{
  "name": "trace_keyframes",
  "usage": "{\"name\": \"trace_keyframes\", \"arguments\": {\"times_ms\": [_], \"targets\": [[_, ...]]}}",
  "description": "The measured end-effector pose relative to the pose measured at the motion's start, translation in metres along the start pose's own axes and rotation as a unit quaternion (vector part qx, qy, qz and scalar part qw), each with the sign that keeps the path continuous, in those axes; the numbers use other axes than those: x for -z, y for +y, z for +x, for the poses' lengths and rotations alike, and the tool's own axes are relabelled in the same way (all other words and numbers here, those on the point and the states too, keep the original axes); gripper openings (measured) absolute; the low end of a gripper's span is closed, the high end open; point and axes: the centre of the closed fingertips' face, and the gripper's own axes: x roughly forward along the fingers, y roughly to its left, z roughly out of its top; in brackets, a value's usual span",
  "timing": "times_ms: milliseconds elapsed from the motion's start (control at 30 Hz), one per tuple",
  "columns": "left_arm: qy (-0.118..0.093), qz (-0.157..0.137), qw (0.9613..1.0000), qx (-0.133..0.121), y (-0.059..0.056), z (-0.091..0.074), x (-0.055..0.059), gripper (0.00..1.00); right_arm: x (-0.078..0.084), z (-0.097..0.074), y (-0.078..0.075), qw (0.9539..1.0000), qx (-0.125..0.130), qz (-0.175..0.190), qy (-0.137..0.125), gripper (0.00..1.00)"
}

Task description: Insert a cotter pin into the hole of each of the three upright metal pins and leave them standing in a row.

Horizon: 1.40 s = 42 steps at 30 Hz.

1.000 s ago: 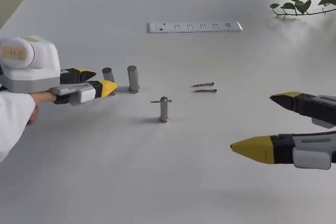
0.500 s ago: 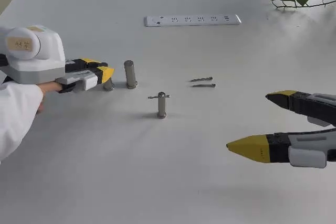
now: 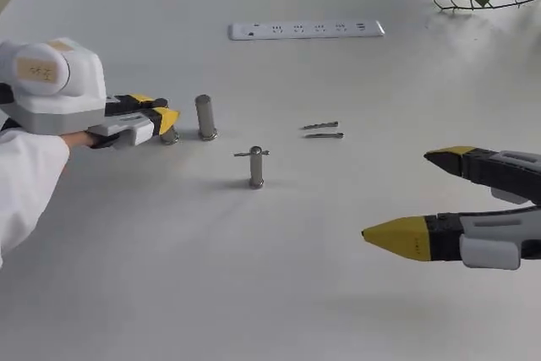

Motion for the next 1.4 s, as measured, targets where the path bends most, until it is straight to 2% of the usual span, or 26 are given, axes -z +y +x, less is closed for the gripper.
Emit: {"name": "trace_keyframes", "arguments": {"times_ms": [67, 133, 167, 267, 400, 467, 600, 767, 933, 1067, 1167, 1300, 1400], "targets": [[-0.002, -0.005, 1.0000, -0.001, 0.000, -0.002, -0.001, 0.11, -0.001, 0.000, 0.000, 1.0000, 0.000, -0.001, -0.001, 0.94], [-0.007, -0.025, 0.9996, 0.010, -0.003, -0.005, -0.004, 0.11, -0.001, -0.001, 0.000, 1.0000, 0.001, -0.001, -0.002, 0.94], [-0.009, -0.021, 0.9997, 0.012, -0.004, -0.007, -0.005, 0.11, -0.002, -0.001, -0.001, 1.0000, 0.001, -0.001, -0.002, 0.94], [-0.003, 0.033, 0.9994, 0.010, -0.011, -0.017, -0.011, 0.11, -0.003, -0.002, -0.001, 1.0000, 0.004, -0.002, -0.005, 0.94], [-0.008, 0.041, 0.9991, 0.013, -0.025, -0.032, -0.017, 0.11, -0.004, -0.005, -0.003, 0.9999, 0.009, -0.001, -0.011, 0.93], [-0.013, 0.033, 0.9992, 0.020, -0.032, -0.039, -0.021, 0.11, -0.005, -0.006, -0.003, 0.9999, 0.010, -0.001, -0.013, 0.93], [-0.029, 0.041, 0.9982, 0.033, -0.052, -0.056, -0.035, 0.11, -0.006, -0.008, -0.001, 0.9998, 0.010, -0.004, -0.019, 0.93], [-0.039, 0.029, 0.9980, 0.040, -0.070, -0.068, -0.045, 0.11, -0.005, -0.009, 0.002, 0.9998, 0.007, -0.007, -0.018, 0.92], [-0.030, 0.043, 0.9974, 0.050, -0.090, -0.072, -0.042, 0.11, -0.007, -0.012, 0.004, 0.9996, 0.009, -0.014, -0.024, 0.92], [-0.023, 0.040, 0.9973, 0.057, -0.107, -0.073, -0.038, 0.11, -0.009, -0.013, 0.000, 0.9995, 0.014, -0.014, -0.025, 0.92], [-0.018, 0.045, 0.9966, 0.067, -0.121, -0.070, -0.034, 0.11, -0.009, -0.014, 0.000, 0.9994, 0.014, -0.017, -0.025, 0.92], [-0.010, 0.030, 0.9960, 0.084, -0.138, -0.065, -0.027, 0.11, -0.007, -0.014, 0.001, 0.9995, 0.013, -0.017, -0.022, 0.92], [-0.005, 0.040, 0.9952, 0.089, -0.149, -0.060, -0.022, 0.11, -0.005, -0.013, 0.003, 0.9995, 0.012, -0.020, -0.021, 0.91]]}}
